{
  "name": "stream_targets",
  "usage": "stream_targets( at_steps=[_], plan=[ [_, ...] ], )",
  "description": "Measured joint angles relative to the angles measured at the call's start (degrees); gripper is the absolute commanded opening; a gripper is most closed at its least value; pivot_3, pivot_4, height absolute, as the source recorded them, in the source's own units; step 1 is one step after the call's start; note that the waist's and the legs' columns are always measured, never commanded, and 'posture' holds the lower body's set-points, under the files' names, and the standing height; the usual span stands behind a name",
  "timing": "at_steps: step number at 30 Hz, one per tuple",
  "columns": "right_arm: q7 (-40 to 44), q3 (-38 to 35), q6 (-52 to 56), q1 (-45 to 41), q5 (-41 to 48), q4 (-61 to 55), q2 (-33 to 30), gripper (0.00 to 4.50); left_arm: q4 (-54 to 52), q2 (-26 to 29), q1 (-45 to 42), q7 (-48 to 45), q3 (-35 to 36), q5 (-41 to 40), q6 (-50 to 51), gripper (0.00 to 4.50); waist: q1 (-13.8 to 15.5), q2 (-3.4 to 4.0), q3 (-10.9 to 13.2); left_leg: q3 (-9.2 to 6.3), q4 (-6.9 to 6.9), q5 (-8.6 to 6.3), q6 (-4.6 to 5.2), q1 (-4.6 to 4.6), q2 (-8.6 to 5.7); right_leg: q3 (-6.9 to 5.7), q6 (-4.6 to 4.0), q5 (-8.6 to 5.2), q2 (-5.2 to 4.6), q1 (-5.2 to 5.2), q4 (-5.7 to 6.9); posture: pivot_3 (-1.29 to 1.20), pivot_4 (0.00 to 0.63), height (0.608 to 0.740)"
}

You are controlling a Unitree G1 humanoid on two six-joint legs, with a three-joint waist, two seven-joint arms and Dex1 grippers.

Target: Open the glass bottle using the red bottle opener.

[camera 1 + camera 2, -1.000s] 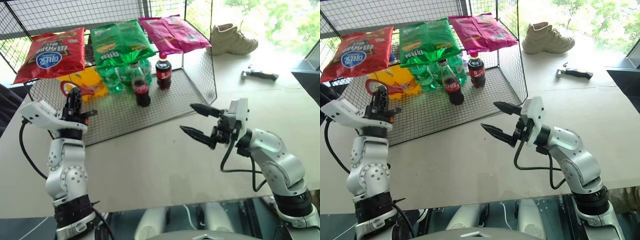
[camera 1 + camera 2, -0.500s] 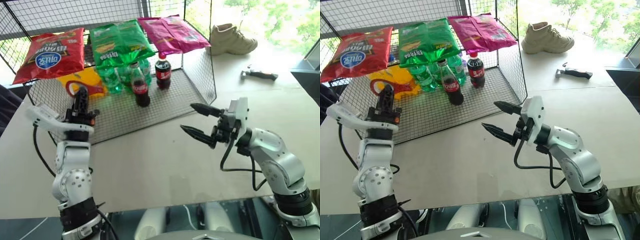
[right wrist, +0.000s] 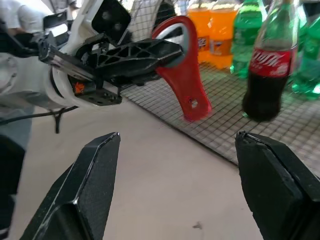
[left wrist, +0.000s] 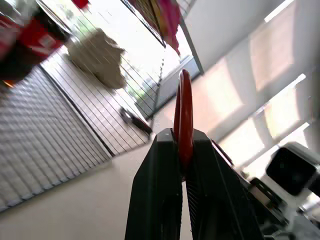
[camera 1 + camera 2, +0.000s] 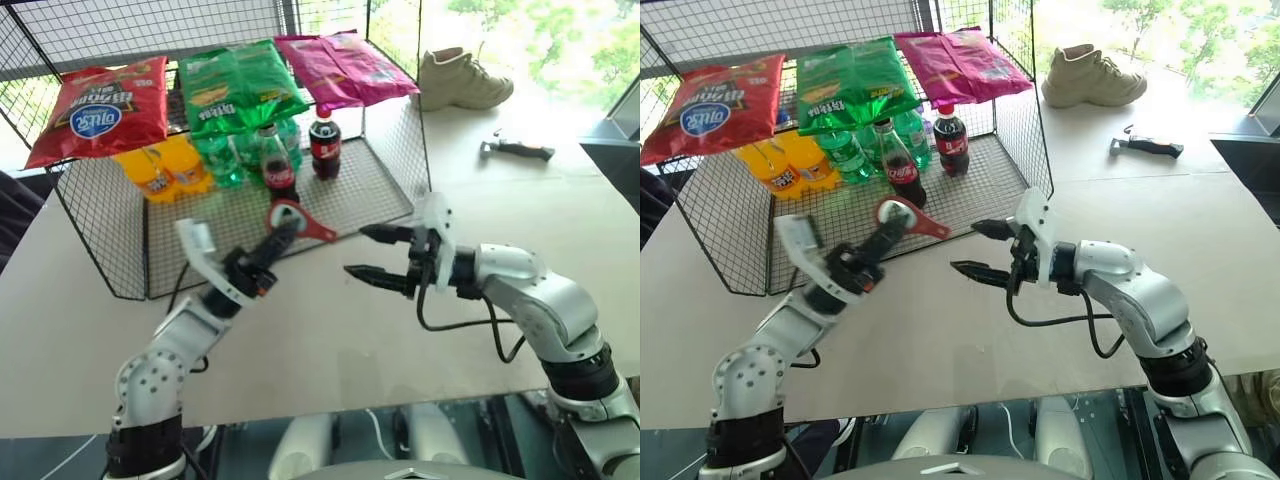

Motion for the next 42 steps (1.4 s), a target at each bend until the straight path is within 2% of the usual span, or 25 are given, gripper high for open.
stream_targets(
  at_steps=[5,8,14,20,21,22,23,27,29,39,42],
  plan=[
    [6.35,4.42,6.18,-3.76,1.28,4.27,-1.82,3.69,4.10,4.10,-6.55,-7.76,-4.24,1.91,4.66,0.09,-0.78,0.01,0.01,0.01,-0.01,0.00,0.00,-0.02,0.00,0.02,0.00,0.00,-0.01,-0.01,-0.05,0.00,0.150,0.740],
    [8.86,4.84,8.77,-6.77,2.89,6.01,-1.52,3.69,6.55,4.29,-9.62,-10.79,-5.81,3.65,5.86,0.09,-1.03,0.01,0.02,0.03,-0.01,0.00,-0.01,-0.04,0.01,0.05,0.00,0.00,-0.01,-0.04,-0.06,0.00,0.150,0.740],
    [9.51,3.92,12.33,-8.36,6.19,7.27,0.44,3.69,8.59,4.89,-10.05,-15.14,-6.67,5.50,7.86,0.09,-0.93,0.01,0.02,0.02,-0.03,0.00,-0.01,-0.12,0.02,0.05,0.00,0.00,-0.07,-0.10,-0.10,0.00,0.150,0.740],
    [11.24,3.13,14.01,-8.45,7.67,7.32,-1.09,3.69,8.83,5.02,-10.02,-17.88,-6.69,8.06,8.27,0.09,-0.82,0.01,0.02,0.01,-0.03,0.00,-0.01,-0.13,-0.01,0.02,0.01,0.00,-0.12,-0.10,-0.12,0.00,0.150,0.740],
    [11.58,2.99,14.16,-8.46,7.74,7.32,-1.27,3.18,8.95,5.02,-10.03,-18.21,-6.69,8.33,8.26,0.00,-0.83,0.01,0.02,0.00,-0.03,0.00,-0.01,-0.14,0.00,0.02,0.01,0.00,-0.11,-0.10,-0.11,0.00,0.150,0.740],
    [12.19,2.92,14.70,-8.47,7.77,7.36,-2.12,3.03,9.28,5.02,-10.04,-19.38,-6.77,9.24,8.26,0.00,-0.85,0.02,0.03,0.00,-0.03,0.00,-0.01,-0.14,0.01,0.01,0.01,0.00,-0.11,-0.10,-0.11,0.00,0.150,0.740],
    [12.38,2.92,14.77,-8.55,7.75,7.50,-2.49,2.64,9.29,5.02,-10.04,-19.89,-6.98,9.36,8.26,0.00,-0.85,0.02,0.03,0.01,-0.03,0.00,-0.01,-0.14,0.01,0.02,0.01,0.00,-0.11,-0.10,-0.11,0.00,0.150,0.740],
    [12.76,2.91,14.86,-9.27,7.42,8.68,-3.27,0.78,9.21,4.77,-10.04,-21.91,-7.23,9.64,8.26,0.00,-0.86,0.01,0.03,0.01,-0.03,0.00,-0.01,-0.14,0.01,0.02,0.01,0.00,-0.12,-0.10,-0.11,0.00,0.150,0.740],
    [12.94,2.88,15.01,-9.51,7.29,9.63,-3.54,0.08,8.76,4.47,-10.03,-22.59,-7.26,9.83,8.24,0.00,-0.85,0.01,0.03,0.00,-0.03,0.00,-0.01,-0.16,0.01,0.01,0.01,0.00,-0.13,-0.10,-0.11,0.00,0.150,0.740],
    [14.28,2.92,15.15,-9.48,7.15,9.98,-4.28,0.08,7.31,3.11,-9.57,-22.84,-7.26,12.19,7.34,0.00,-0.82,0.01,0.04,-0.02,-0.03,0.00,-0.01,-0.19,0.01,0.00,0.01,0.01,-0.15,-0.13,-0.14,0.00,0.150,0.740],
    [14.21,2.94,15.93,-9.05,7.06,9.85,-4.42,0.00,7.20,2.75,-9.31,-22.68,-7.16,12.54,7.19,1.00,-0.82,0.01,0.04,-0.01,-0.03,0.00,0.00,-0.20,0.01,0.01,0.01,0.00,-0.15,-0.13,-0.14,0.00,0.150,0.740]
  ],
)
